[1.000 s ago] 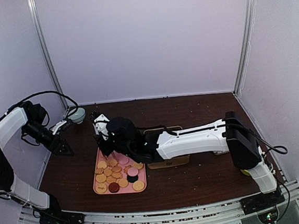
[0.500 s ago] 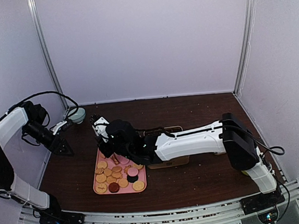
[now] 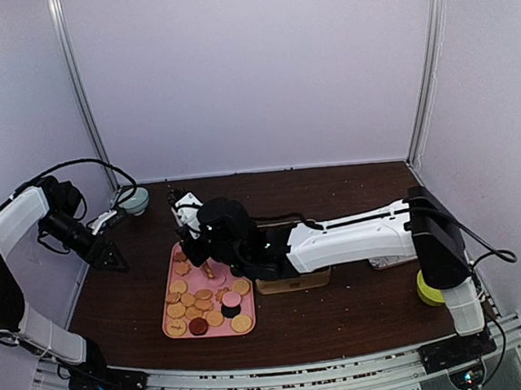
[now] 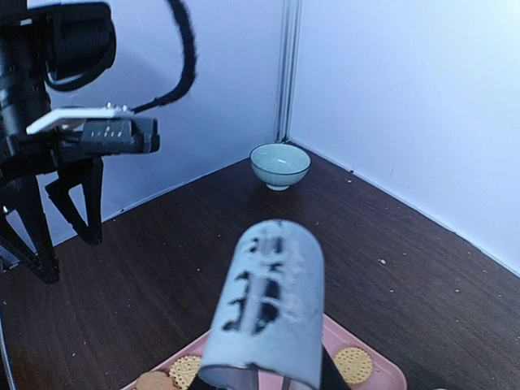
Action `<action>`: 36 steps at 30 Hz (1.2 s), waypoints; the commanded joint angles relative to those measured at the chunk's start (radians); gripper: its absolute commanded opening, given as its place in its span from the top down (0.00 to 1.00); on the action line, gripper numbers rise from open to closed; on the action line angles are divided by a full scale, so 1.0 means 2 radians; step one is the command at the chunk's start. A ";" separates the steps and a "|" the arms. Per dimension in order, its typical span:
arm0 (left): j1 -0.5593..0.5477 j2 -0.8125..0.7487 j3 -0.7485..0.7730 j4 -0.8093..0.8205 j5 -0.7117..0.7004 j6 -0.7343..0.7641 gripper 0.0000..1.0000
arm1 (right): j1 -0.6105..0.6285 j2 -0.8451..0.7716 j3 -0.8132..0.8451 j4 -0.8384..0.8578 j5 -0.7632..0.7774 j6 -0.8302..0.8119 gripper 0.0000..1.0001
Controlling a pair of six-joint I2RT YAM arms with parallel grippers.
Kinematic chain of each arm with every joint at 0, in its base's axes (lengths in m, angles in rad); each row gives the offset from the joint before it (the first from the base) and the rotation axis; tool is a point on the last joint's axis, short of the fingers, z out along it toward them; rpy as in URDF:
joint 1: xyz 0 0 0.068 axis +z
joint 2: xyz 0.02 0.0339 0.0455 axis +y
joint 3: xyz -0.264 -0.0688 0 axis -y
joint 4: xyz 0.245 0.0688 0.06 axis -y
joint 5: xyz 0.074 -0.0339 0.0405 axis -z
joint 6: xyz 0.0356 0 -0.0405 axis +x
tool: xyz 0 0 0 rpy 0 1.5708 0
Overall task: Pack the cookies
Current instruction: Pick up the fake cookies from the plate, then move the packing box to the center of the board.
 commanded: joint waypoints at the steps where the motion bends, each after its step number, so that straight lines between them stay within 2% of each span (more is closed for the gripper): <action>1: 0.004 0.001 0.002 -0.007 0.008 0.005 0.22 | -0.026 -0.111 -0.070 0.067 0.020 -0.006 0.98; 7: 0.005 -0.003 0.004 -0.004 0.007 0.006 0.22 | -0.077 -0.214 -0.190 0.083 0.004 -0.003 0.99; 14: 0.004 -0.004 -0.002 0.004 0.005 0.004 0.23 | -0.126 -0.271 -0.271 0.070 -0.019 -0.009 1.00; 25: 0.004 -0.003 0.001 0.008 0.006 0.000 0.23 | -0.149 -0.250 -0.276 0.062 -0.056 -0.005 1.00; 32: 0.004 0.004 0.006 0.010 0.012 -0.005 0.24 | -0.158 -0.265 -0.290 0.066 -0.016 -0.021 1.00; 36: 0.004 0.012 0.011 0.014 0.023 -0.011 0.25 | -0.180 -0.266 -0.269 0.063 0.005 -0.029 1.00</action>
